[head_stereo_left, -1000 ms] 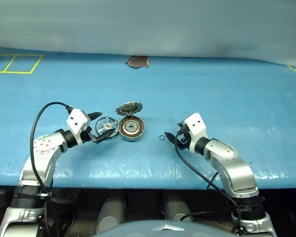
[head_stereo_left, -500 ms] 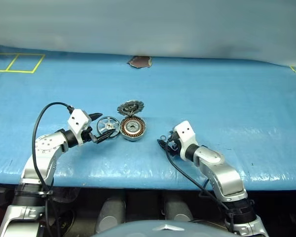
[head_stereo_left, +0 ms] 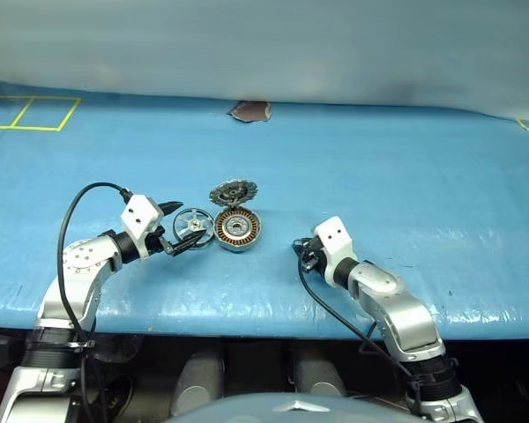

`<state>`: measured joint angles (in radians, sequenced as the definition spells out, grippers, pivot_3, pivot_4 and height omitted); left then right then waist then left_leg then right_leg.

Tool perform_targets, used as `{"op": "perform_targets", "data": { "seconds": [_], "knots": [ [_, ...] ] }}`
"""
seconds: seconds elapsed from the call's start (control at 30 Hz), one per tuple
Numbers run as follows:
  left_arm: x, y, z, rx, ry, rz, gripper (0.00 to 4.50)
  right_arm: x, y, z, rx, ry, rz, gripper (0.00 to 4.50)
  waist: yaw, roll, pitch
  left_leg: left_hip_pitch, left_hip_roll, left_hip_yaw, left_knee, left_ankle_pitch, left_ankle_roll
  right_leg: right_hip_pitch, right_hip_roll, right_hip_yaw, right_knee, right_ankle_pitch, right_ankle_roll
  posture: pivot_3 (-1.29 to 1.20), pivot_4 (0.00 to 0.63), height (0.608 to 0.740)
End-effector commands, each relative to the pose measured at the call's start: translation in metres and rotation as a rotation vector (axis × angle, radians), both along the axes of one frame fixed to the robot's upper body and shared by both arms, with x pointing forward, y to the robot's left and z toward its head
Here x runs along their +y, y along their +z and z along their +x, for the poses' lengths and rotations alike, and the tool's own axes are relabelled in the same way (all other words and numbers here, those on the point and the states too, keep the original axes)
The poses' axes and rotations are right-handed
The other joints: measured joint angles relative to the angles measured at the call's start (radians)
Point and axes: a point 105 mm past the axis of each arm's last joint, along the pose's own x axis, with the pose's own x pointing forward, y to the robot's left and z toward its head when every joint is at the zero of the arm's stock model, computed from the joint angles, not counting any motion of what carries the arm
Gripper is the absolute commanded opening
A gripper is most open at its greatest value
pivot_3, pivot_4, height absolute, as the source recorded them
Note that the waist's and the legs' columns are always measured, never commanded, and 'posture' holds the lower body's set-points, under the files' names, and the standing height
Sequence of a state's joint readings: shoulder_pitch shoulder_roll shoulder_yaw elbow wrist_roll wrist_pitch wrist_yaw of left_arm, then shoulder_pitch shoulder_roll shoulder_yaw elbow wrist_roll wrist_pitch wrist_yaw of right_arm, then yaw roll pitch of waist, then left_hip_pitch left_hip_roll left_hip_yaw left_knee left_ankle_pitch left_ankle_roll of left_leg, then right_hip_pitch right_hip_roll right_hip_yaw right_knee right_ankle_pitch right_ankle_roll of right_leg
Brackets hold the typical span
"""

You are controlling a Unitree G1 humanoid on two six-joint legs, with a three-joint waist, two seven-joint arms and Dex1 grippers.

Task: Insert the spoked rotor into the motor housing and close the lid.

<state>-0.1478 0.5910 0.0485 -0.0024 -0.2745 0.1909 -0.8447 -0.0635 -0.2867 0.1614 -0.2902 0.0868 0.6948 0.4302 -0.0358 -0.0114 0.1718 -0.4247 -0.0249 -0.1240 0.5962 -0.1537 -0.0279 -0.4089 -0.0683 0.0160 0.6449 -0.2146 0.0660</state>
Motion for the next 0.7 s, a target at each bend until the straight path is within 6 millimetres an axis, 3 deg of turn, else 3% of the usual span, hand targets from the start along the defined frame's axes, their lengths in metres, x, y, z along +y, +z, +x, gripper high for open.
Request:
{"op": "perform_targets", "data": {
  "seconds": [0.03, 0.17, 0.27, 0.33, 0.47, 0.7],
  "knots": [
    [0.003, 0.008, 0.0, -0.033, 0.005, 0.012, 4.5, -0.001, 0.001, 0.0, 0.01, -0.001, -0.006, 0.72, 0.0, 0.0, 0.0, 0.0, 0.0, 0.0, 0.0, 0.0, 0.0, 0.0, 0.0, 0.0, 0.0, 0.0, 0.0, 0.0, 0.15, 0.74],
    [0.005, 0.005, -0.002, -0.022, -0.001, 0.027, 4.5, 0.014, 0.04, 0.011, -0.111, 0.055, 0.047, 0.72, -0.002, 0.001, 0.0, 0.0, 0.0, 0.0, 0.0, 0.0, 0.0, -0.001, 0.0, 0.0, 0.0, 0.0, 0.0, 0.0, 0.15, 0.74],
    [0.004, 0.005, -0.001, -0.02, -0.007, 0.028, 4.5, 0.04, 0.071, 0.017, -0.201, 0.163, 0.087, 0.72, -0.003, 0.001, 0.001, -0.001, 0.0, 0.0, 0.0, 0.0, 0.0, -0.002, 0.0, 0.0, 0.001, 0.0, 0.0, 0.0, 0.15, 0.74],
    [0.002, 0.005, -0.001, -0.021, -0.011, 0.023, 4.5, 0.055, 0.081, 0.017, -0.225, 0.23, 0.103, 0.72, -0.005, 0.001, 0.001, -0.001, 0.0, 0.0, 0.0, 0.0, 0.0, -0.002, 0.001, 0.0, 0.001, 0.0, 0.0, 0.0, 0.15, 0.74],
    [0.003, 0.005, -0.001, -0.026, -0.005, 0.023, 4.5, 0.088, 0.082, 0.016, -0.21, 0.366, 0.113, 0.72, -0.002, 0.001, 0.001, -0.001, 0.0, -0.001, -0.001, 0.0, 0.0, -0.001, 0.001, 0.0, 0.0, 0.0, 0.0, 0.0, 0.15, 0.74],
    [0.004, 0.005, -0.002, -0.03, 0.008, 0.02, 4.5, 0.108, 0.069, 0.021, -0.173, 0.418, 0.105, 0.72, -0.003, 0.001, 0.001, -0.001, 0.0, -0.001, 0.0, 0.0, -0.001, -0.002, 0.001, 0.0, 0.0, 0.001, 0.0, 0.0, 0.15, 0.74]
  ]
}}
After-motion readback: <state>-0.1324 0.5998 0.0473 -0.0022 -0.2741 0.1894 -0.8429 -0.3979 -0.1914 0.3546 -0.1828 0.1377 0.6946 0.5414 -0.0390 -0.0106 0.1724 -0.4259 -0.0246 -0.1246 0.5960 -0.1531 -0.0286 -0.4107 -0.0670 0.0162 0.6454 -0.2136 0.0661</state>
